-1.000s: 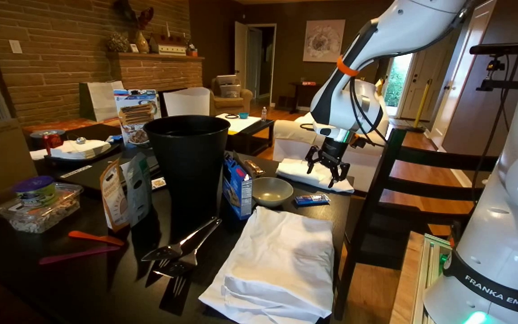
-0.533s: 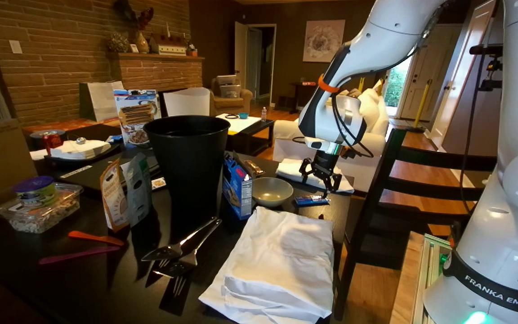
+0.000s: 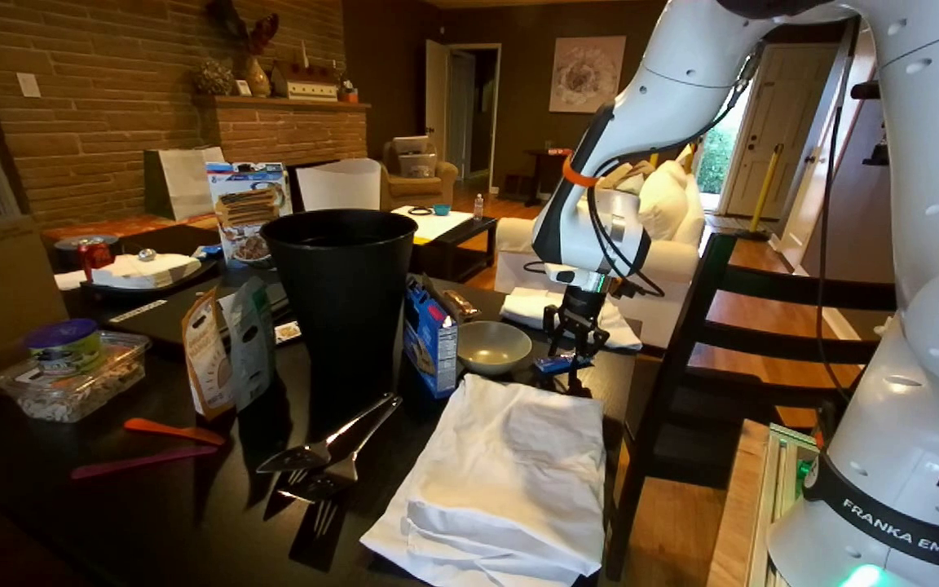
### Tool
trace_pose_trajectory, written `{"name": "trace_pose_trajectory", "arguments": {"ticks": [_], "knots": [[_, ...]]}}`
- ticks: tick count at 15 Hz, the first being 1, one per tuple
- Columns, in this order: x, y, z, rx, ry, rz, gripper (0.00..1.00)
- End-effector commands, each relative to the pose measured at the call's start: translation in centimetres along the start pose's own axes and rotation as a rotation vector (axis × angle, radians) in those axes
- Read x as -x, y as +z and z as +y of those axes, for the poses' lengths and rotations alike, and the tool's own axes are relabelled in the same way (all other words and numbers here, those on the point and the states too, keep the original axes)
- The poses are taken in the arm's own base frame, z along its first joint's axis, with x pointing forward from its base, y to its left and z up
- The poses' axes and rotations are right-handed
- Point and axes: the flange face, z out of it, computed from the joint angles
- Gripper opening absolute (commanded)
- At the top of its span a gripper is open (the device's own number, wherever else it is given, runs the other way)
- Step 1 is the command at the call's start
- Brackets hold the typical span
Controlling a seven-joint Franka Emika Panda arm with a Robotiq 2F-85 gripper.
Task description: Put the object which is in the box, on the table
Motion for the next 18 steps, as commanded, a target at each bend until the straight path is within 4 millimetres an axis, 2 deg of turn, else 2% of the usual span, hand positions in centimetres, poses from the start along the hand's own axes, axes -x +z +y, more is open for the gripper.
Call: {"name": "trace_pose_trajectory", "arguments": {"ticks": [1, 3, 4, 7, 8, 11, 18], "knots": [[0.2, -0.2, 0.6, 0.027, -0.017, -0.010, 0.24], [0.1, -0.6, 0.9, 0.035, -0.019, -0.014, 0.12], [0.0, -0.8, 1.1, 0.038, -0.022, -0.016, 0.12], [-0.1, -1.5, 1.6, 0.051, -0.028, -0.021, 0.01], [-0.2, -1.8, 1.7, 0.054, -0.031, -0.021, 0.03], [-0.7, -2.8, 2.0, 0.059, -0.043, -0.020, 0.02], [-3.2, -8.1, 3.5, 0.061, -0.143, -0.060, 0.02]]}}
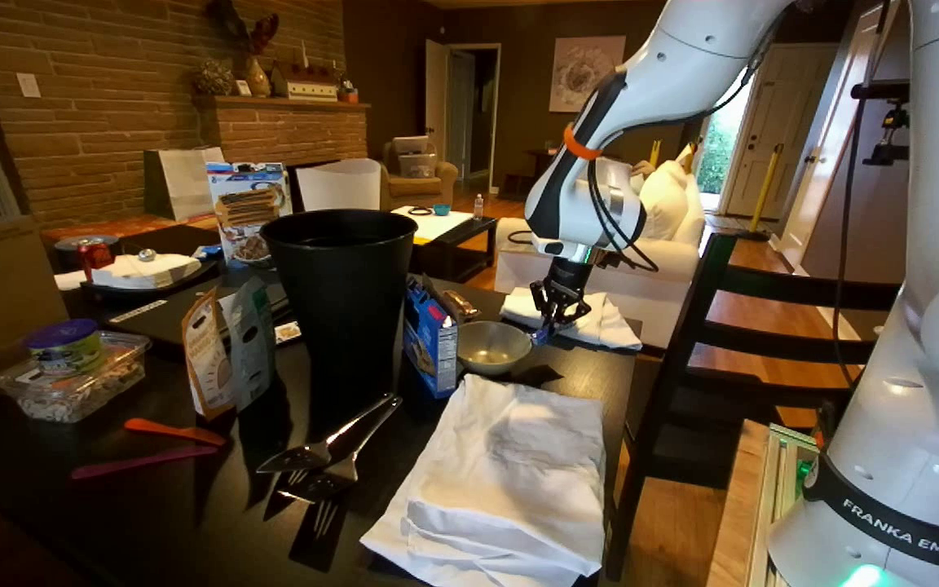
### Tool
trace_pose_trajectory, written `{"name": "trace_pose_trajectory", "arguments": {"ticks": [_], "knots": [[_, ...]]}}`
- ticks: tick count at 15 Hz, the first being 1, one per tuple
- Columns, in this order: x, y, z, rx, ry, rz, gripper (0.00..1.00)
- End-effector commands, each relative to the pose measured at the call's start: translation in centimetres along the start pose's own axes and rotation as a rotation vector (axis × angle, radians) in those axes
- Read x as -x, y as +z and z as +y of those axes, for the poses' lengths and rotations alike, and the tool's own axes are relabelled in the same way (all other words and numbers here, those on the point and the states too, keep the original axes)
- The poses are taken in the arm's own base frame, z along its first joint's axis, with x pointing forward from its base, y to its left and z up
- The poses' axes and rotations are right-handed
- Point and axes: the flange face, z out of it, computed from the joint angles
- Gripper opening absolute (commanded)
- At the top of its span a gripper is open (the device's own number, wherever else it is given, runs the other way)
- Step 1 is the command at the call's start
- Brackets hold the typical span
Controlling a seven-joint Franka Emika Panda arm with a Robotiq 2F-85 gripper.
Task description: Put the object which is in the box, on the table
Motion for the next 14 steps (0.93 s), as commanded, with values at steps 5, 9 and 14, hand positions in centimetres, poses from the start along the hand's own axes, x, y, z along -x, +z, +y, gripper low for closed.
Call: {"name": "trace_pose_trajectory", "arguments": {"ticks": [5, 9, 14], "knots": [[-5.1, -6.2, 4.1, 0.061, -0.153, 0.011, 0.02], [-9.0, -5.8, 5.8, 0.060, -0.221, 0.068, 0.02], [-11.5, -5.5, 6.3, 0.026, -0.268, 0.093, 0.54]]}}
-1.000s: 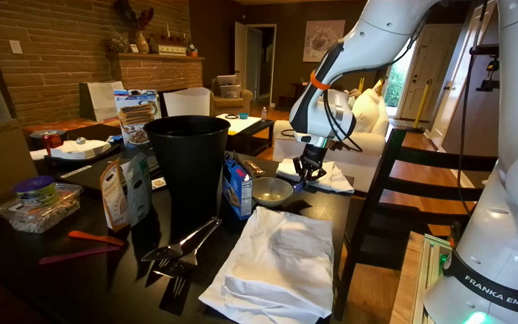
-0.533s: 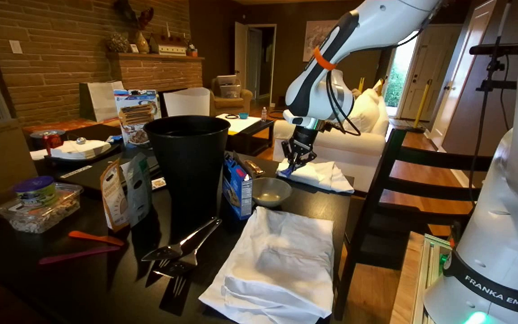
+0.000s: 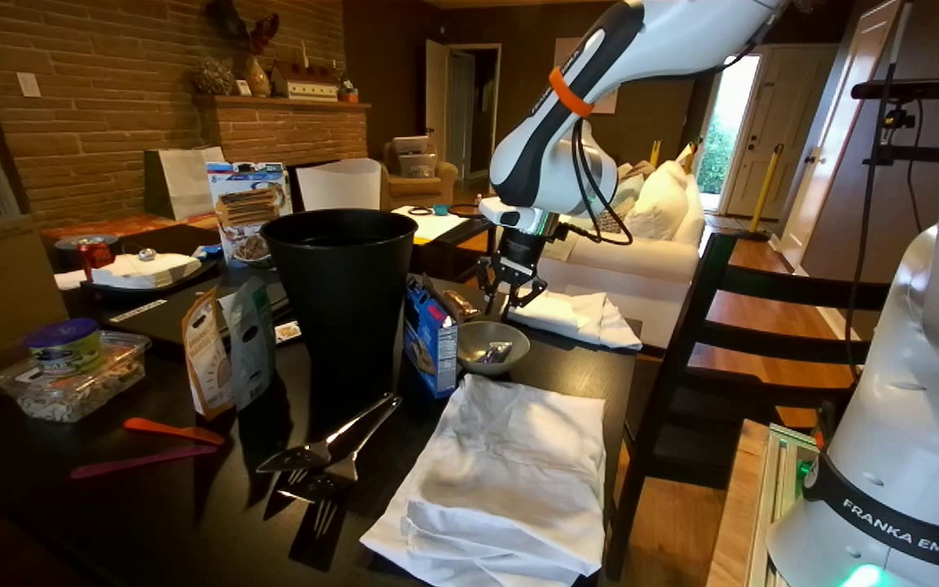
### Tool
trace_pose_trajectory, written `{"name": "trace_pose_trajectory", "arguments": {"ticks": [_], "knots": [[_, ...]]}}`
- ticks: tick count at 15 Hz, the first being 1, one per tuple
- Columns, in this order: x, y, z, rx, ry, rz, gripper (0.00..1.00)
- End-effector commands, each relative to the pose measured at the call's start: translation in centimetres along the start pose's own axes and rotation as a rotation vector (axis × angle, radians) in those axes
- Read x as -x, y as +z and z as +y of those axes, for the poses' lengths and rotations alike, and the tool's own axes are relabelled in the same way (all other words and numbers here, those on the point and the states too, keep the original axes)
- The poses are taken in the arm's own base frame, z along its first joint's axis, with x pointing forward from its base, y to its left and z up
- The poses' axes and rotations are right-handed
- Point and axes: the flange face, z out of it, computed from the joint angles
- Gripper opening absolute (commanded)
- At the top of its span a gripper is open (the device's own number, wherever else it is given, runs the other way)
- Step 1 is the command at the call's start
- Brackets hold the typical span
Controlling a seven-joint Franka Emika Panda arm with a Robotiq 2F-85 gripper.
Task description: Put the object which is in the box, on the table
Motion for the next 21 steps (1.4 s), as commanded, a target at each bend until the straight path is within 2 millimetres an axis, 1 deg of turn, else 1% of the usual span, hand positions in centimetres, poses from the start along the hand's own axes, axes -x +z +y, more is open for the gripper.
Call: {"name": "trace_pose_trajectory", "arguments": {"ticks": [1, 2, 3, 4, 6, 7, 9, 11, 15, 18, 19, 20, 21], "knots": [[-0.8, -0.7, 0.8, -0.007, -0.015, 0.009, 0.62], [-1.2, -1.1, 0.9, -0.009, -0.005, 0.007, 0.68], [-1.5, -1.5, 1.0, -0.019, 0.003, 0.005, 0.77], [-1.8, -2.0, 1.0, -0.029, 0.004, -0.011, 0.83], [-2.5, -3.4, 1.3, -0.055, -0.003, -0.042, 0.97], [-2.8, -4.3, 1.4, -0.074, -0.008, -0.059, 0.99], [-3.6, -6.3, 1.5, -0.125, -0.012, -0.074, 1.00], [-4.8, -8.6, 1.4, -0.184, -0.034, -0.053, 1.00], [-6.2, -13.4, 1.2, -0.215, -0.045, -0.041, 1.00], [-6.7, -16.5, 0.9, -0.203, -0.046, -0.040, 1.00], [-6.9, -17.2, 0.9, -0.195, -0.067, -0.028, 1.00], [-6.4, -15.4, 1.2, -0.193, -0.051, -0.014, 1.00], [-6.6, -16.2, 1.2, -0.187, -0.053, -0.014, 1.00]]}}
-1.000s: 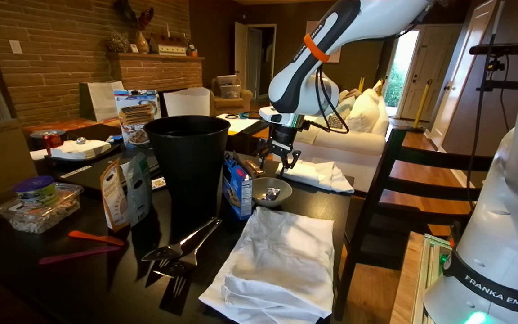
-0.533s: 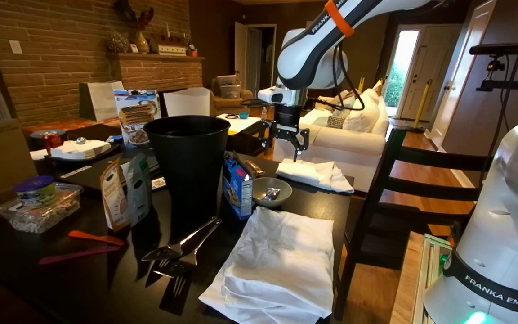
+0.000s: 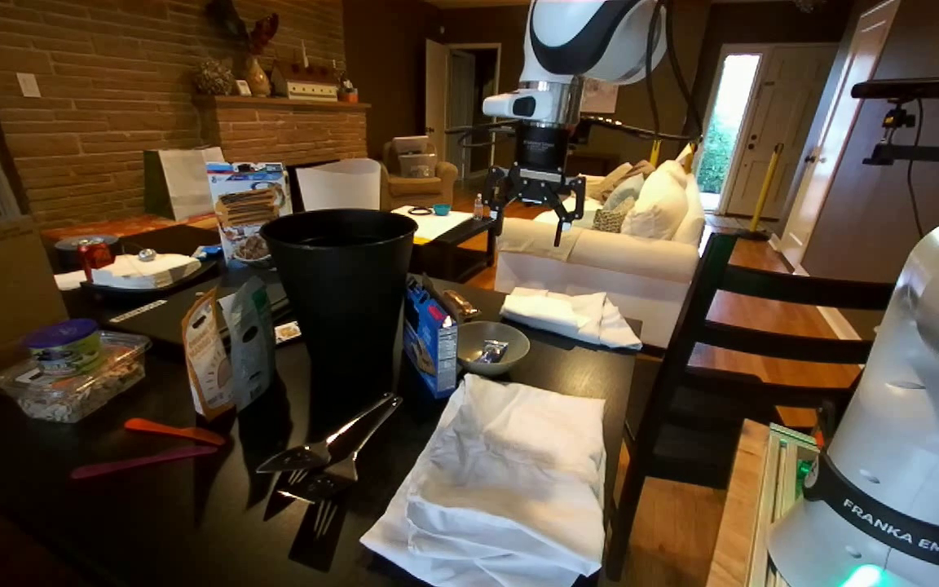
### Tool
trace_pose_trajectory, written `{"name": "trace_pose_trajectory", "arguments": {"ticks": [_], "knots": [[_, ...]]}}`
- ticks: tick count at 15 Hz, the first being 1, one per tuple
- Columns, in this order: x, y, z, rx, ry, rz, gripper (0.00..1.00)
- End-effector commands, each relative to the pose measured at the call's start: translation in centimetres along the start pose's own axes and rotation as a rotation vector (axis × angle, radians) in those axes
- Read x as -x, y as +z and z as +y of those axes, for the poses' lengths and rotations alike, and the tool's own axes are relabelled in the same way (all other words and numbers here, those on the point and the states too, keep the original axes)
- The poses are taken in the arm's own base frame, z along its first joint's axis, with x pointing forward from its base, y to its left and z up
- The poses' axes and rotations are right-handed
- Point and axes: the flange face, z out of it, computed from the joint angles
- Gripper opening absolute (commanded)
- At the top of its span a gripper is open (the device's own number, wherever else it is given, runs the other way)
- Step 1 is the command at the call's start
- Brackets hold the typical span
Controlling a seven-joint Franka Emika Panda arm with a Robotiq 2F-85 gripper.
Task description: Put the object which is in the box, on the table
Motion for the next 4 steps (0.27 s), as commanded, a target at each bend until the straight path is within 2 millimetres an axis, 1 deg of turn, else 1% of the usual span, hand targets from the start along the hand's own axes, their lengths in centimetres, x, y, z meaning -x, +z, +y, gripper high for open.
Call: {"name": "trace_pose_trajectory", "arguments": {"ticks": [1, 4], "knots": [[-0.10, -0.48, -0.11, 0.003, -0.001, -0.001, 1.00], [-0.16, -0.66, -0.17, 0.004, -0.001, 0.000, 1.00]]}}
